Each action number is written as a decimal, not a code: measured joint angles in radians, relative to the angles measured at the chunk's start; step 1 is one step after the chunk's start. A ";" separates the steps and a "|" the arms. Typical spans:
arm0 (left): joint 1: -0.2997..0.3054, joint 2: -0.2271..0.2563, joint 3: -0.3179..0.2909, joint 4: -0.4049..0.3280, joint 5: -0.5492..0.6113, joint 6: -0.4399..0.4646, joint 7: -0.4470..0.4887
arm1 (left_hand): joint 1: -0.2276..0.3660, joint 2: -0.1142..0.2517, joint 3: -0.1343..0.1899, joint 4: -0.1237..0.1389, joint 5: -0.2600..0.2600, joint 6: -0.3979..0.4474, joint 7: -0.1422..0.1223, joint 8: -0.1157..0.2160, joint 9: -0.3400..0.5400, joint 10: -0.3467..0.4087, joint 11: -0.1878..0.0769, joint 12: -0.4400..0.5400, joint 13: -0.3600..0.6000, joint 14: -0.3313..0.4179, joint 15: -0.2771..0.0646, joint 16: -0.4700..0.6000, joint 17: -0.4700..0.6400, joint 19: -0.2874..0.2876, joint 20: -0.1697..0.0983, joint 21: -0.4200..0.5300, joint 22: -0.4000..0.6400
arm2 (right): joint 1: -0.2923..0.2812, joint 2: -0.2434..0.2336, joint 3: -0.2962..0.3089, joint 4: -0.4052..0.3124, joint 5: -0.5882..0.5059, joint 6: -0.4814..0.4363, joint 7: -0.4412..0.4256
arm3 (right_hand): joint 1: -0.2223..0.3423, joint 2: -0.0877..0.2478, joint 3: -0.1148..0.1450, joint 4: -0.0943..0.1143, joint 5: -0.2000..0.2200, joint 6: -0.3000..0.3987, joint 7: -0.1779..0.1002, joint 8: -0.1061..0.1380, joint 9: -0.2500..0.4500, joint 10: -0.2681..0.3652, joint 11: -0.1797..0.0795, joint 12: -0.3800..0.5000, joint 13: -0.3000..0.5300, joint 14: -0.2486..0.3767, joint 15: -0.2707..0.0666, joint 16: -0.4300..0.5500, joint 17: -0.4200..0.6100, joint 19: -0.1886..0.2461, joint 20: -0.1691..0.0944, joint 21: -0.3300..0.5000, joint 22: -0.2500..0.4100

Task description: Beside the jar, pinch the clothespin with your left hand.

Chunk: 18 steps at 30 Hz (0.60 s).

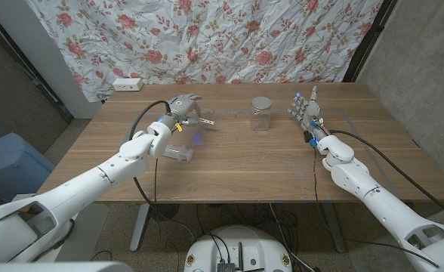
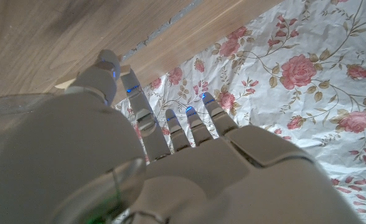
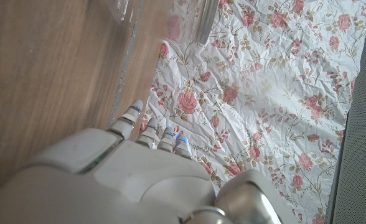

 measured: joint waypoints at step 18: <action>0.042 -0.028 -0.036 -0.002 -0.148 0.026 0.083 | 0.000 0.000 -0.008 0.000 0.000 0.005 0.006 -0.004 -0.001 0.000 0.000 -0.004 0.000 0.004 -0.004 -0.004 0.000 0.000 0.000 -0.007 0.000 | 0.000 0.000 0.000 -0.001 0.000 -0.001 0.000 | 0.000 0.000 0.000 0.000 0.000 0.000 0.000 0.000 0.000 0.000 0.000 0.000 0.000 0.000 0.000 0.000 0.000 0.000 0.000 0.000 0.000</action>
